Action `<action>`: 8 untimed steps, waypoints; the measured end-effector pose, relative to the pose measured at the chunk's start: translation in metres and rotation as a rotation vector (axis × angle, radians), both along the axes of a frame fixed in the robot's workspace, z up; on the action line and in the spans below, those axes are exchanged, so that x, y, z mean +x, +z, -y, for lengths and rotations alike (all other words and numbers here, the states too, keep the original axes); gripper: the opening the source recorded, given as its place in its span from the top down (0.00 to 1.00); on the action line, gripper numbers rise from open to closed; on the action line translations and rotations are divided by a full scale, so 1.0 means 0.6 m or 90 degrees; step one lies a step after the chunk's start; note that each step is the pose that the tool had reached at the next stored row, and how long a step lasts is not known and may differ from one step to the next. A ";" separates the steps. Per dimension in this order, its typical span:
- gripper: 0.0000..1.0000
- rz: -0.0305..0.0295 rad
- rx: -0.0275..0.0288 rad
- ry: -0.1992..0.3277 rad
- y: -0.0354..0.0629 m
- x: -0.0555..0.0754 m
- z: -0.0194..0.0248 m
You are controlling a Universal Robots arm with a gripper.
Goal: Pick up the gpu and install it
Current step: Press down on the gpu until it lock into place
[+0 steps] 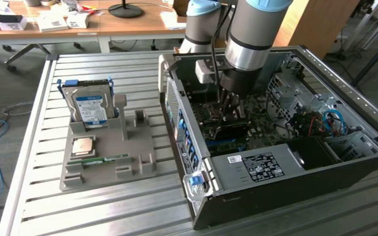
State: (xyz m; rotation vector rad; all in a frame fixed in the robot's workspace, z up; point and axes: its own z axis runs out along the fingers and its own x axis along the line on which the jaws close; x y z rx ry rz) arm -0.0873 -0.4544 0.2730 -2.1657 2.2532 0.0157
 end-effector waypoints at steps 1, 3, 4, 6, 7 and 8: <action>0.89 0.0001 0.0001 0.000 -0.001 0.000 0.0000; 0.89 -0.0001 -0.0002 0.000 -0.003 0.000 0.0001; 0.89 -0.0001 -0.0002 0.000 -0.003 0.000 0.0001; 0.89 -0.0001 -0.0002 0.000 -0.003 0.000 0.0001; 0.89 0.0001 0.0001 0.000 -0.004 0.000 0.0000; 0.89 0.0000 0.0000 0.000 -0.005 0.000 0.0000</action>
